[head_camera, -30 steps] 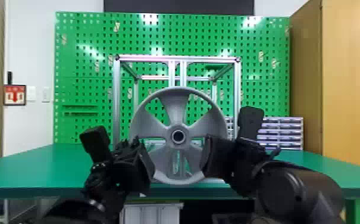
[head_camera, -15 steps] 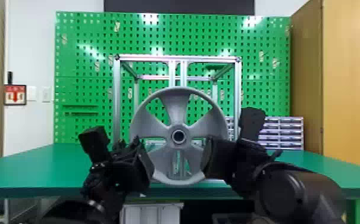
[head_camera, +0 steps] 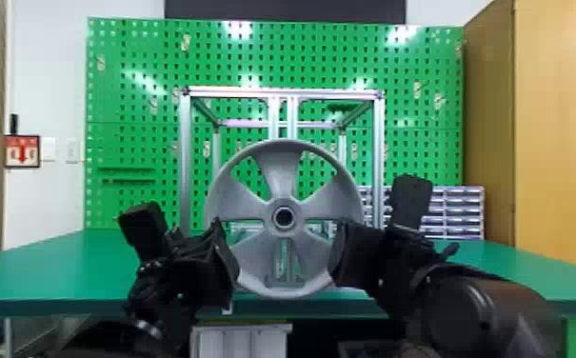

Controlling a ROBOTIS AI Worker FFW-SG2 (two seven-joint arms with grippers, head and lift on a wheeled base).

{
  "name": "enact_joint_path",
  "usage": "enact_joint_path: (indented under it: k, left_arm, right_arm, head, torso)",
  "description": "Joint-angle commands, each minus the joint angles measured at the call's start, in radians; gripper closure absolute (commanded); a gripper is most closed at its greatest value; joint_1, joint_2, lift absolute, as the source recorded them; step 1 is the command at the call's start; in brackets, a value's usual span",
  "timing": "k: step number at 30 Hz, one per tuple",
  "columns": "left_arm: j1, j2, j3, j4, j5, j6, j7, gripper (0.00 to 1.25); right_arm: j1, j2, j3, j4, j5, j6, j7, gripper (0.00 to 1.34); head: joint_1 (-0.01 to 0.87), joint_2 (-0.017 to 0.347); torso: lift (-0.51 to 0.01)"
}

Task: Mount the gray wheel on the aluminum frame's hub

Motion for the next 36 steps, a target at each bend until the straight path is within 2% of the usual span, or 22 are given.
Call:
enact_joint_path:
  k: [1, 4, 7, 9, 15, 24, 36]
  left_arm:
    - [0.0, 0.0, 0.0, -0.003, 0.0, 0.0, 0.017, 0.41]
    - [0.001, 0.0, 0.0, -0.003, 0.0, 0.0, 0.01, 0.33]
    - [0.001, 0.0, 0.0, -0.003, 0.006, 0.0, -0.003, 0.17]
    - [0.0, 0.0, 0.0, -0.003, 0.009, 0.002, -0.014, 0.11]
    - [-0.005, 0.0, 0.001, -0.004, 0.014, 0.002, -0.055, 0.11]
    - [-0.002, 0.0, 0.001, -0.014, 0.014, 0.002, -0.063, 0.11]
    - [0.071, 0.013, 0.049, -0.129, -0.058, 0.048, -0.063, 0.11]
  right_arm:
    - [0.001, 0.001, -0.001, 0.0, -0.001, -0.003, 0.007, 0.52]
    - [0.002, 0.001, -0.003, 0.0, 0.001, -0.008, 0.015, 0.41]
    - [0.004, 0.001, -0.003, 0.0, 0.006, -0.009, 0.019, 0.24]
    - [0.005, 0.001, -0.003, 0.0, 0.006, -0.011, 0.021, 0.21]
    - [0.009, 0.001, -0.003, 0.0, 0.007, -0.023, 0.025, 0.2]
    - [0.013, 0.001, -0.003, -0.006, 0.007, -0.029, 0.033, 0.19]
    - [0.078, 0.001, -0.004, -0.111, 0.006, -0.02, 0.035, 0.19]
  head:
    - [-0.005, 0.006]
    - [-0.005, 0.006]
    - [-0.005, 0.006]
    - [-0.005, 0.006]
    - [-0.005, 0.006]
    - [-0.005, 0.006]
    - [-0.005, 0.006]
  torso:
    - [-0.499]
    - [-0.499]
    - [-0.499]
    - [-0.499]
    - [-0.499]
    - [-0.499]
    - [-0.499]
